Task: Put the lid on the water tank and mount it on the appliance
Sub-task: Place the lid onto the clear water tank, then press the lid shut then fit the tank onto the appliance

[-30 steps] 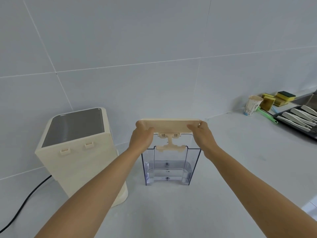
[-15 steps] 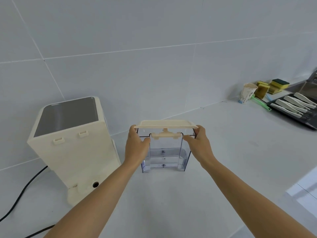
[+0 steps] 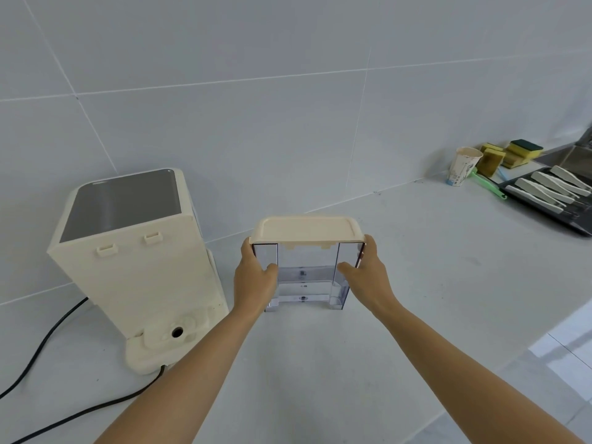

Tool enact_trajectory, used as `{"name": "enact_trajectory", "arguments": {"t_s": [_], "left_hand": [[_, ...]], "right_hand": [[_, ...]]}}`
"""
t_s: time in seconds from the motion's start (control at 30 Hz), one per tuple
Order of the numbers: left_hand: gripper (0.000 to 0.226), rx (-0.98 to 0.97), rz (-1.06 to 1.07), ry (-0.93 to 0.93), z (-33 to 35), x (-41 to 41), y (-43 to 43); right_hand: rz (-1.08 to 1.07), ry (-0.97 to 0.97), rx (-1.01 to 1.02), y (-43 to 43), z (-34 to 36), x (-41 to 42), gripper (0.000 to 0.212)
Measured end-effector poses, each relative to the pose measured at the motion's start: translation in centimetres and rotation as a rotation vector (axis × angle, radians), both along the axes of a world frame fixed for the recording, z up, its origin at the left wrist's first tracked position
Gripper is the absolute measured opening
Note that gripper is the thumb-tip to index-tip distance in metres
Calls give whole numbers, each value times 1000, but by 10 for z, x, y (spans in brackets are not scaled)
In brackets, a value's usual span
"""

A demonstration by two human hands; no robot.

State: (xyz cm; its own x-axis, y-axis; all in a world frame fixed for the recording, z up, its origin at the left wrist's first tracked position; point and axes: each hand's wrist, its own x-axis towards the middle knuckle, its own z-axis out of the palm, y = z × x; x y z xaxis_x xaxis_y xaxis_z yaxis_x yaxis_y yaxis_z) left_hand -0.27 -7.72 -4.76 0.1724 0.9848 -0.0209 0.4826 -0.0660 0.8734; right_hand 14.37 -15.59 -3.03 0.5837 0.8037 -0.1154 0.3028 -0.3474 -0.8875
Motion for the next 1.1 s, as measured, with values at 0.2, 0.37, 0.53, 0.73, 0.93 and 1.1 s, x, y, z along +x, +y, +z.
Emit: {"name": "enact_trajectory", "arguments": {"t_s": [0.2, 0.37, 0.53, 0.73, 0.93, 1.1], "left_hand": [[58, -24, 9, -18, -2, 0, -1], [66, -33, 78, -94, 6, 2, -3], [71, 32, 141, -161, 16, 8, -11], [76, -284, 155, -353, 26, 23, -19], [78, -438, 261, -367, 26, 34, -5], [70, -405, 327, -440, 23, 46, 5]], "right_hand": [[37, -9, 0, 0, 3, 1, 49], [48, 80, 22, -1, 9, 11, 61], [46, 157, 93, 14, 17, 28, 75], [136, 132, 52, 44, 23, 39, 69], [220, 28, -55, 54, 23, 45, 60], [265, -17, -93, 52, 23, 51, 43]]}}
